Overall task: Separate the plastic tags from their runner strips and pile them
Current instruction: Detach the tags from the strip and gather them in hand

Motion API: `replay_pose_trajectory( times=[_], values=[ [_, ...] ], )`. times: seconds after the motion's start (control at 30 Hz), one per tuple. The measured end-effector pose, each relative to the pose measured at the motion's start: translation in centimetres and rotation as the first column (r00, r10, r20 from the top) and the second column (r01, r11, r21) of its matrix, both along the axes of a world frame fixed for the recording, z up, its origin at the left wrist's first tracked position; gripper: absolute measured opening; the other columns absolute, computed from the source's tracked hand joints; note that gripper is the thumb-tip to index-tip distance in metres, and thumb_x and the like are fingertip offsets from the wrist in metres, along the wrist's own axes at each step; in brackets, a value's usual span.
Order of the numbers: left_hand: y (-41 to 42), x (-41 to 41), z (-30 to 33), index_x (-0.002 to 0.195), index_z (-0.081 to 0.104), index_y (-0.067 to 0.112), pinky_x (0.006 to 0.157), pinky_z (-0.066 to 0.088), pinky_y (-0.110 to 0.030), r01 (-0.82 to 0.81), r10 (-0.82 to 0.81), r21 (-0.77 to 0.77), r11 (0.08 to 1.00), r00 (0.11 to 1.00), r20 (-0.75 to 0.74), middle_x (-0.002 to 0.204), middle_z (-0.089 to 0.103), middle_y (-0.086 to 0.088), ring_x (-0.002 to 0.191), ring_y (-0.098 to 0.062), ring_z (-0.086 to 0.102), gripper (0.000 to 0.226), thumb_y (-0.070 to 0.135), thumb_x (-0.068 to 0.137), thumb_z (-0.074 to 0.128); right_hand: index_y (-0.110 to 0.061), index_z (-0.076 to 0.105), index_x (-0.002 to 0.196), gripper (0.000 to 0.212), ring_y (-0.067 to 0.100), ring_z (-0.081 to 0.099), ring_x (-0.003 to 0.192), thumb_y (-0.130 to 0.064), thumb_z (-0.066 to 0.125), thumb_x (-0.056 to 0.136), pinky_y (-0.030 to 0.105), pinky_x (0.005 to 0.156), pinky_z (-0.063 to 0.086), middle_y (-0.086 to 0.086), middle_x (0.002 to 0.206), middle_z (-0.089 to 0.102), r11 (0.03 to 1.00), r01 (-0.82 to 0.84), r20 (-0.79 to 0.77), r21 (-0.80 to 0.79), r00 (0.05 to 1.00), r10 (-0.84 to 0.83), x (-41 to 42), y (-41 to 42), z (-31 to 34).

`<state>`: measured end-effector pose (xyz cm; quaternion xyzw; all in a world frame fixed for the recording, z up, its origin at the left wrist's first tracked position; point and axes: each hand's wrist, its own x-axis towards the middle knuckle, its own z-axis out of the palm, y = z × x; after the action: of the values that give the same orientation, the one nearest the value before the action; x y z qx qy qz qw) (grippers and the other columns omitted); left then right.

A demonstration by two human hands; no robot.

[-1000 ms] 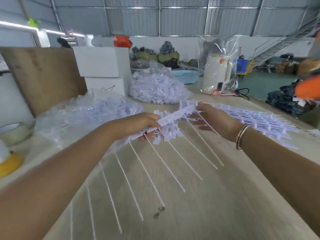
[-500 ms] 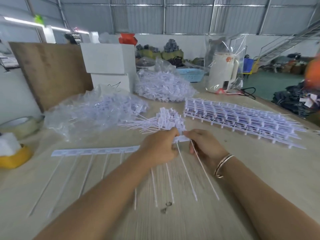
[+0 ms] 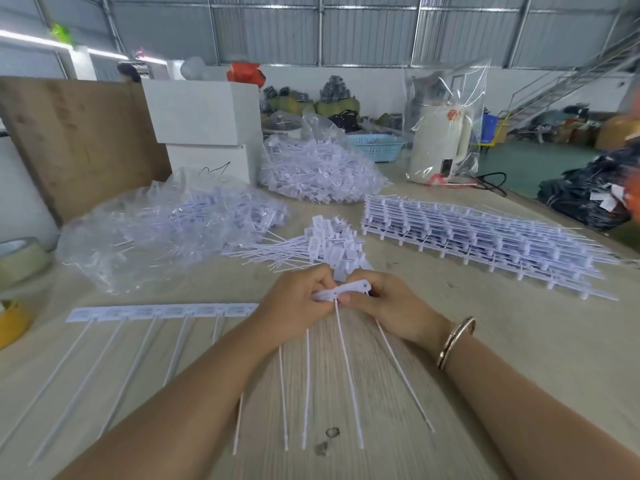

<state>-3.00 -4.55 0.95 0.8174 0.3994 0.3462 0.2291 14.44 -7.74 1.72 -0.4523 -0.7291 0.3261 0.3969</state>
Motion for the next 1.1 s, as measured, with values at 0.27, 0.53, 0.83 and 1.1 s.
replay_pose_trajectory(
  times=[0.27, 0.53, 0.83, 1.1],
  values=[
    [0.3, -0.6, 0.0, 0.078, 0.057, 0.009, 0.063, 0.055, -0.023, 0.324, -0.194, -0.338, 0.884, 0.910, 0.366, 0.072, 0.073, -0.005, 0.067, -0.014, 0.070, 0.016, 0.001, 0.079, 0.071, -0.014, 0.060, 0.076, 0.015, 0.002, 0.041, 0.061, -0.005, 0.059, 0.088, 0.016, 0.060, 0.033, 0.000, 0.068, 0.049, 0.989, -0.064, -0.037, 0.132, 0.997, 0.070, 0.1, -0.1, -0.1],
    [-0.5, 0.2, 0.7, 0.078, 0.052, 0.013, 0.069, 0.055, -0.025, 0.338, -0.178, -0.271, 0.901, 0.859, 0.480, 0.082, 0.074, -0.007, 0.079, -0.022, 0.071, 0.024, 0.022, 0.076, 0.074, -0.017, 0.065, 0.068, 0.015, 0.012, 0.054, 0.057, -0.012, 0.059, 0.081, 0.025, 0.060, 0.038, 0.002, 0.065, 0.062, 0.997, -0.079, -0.577, -0.016, 0.815, 0.056, 0.2, 0.4, 0.0],
    [-0.6, 0.2, -0.3, 0.108, 0.044, 0.032, 0.065, 0.044, -0.031, -0.091, 0.107, 0.113, 0.989, 0.984, -0.145, 0.082, 0.056, 0.010, 0.074, -0.009, 0.054, 0.035, 0.031, 0.082, 0.067, -0.016, 0.051, 0.077, 0.015, 0.005, 0.042, 0.062, -0.016, 0.064, 0.086, 0.015, 0.055, 0.033, -0.004, 0.072, 0.048, 0.972, 0.211, 0.192, 0.098, 0.955, -0.227, 0.1, 1.5, -1.3],
    [-0.8, 0.9, 0.1, 0.135, 0.038, 0.018, 0.084, 0.048, -0.037, -0.146, 0.163, 0.158, 0.977, 0.981, -0.104, 0.124, 0.044, -0.002, 0.107, -0.018, 0.053, 0.068, 0.032, 0.077, 0.072, -0.017, 0.069, 0.089, 0.025, 0.009, 0.052, 0.097, -0.037, 0.054, 0.089, 0.027, 0.090, 0.034, -0.004, 0.096, 0.058, 0.953, 0.280, 0.109, 0.116, 0.950, -0.293, -1.1, 0.5, -0.6]
  ],
)
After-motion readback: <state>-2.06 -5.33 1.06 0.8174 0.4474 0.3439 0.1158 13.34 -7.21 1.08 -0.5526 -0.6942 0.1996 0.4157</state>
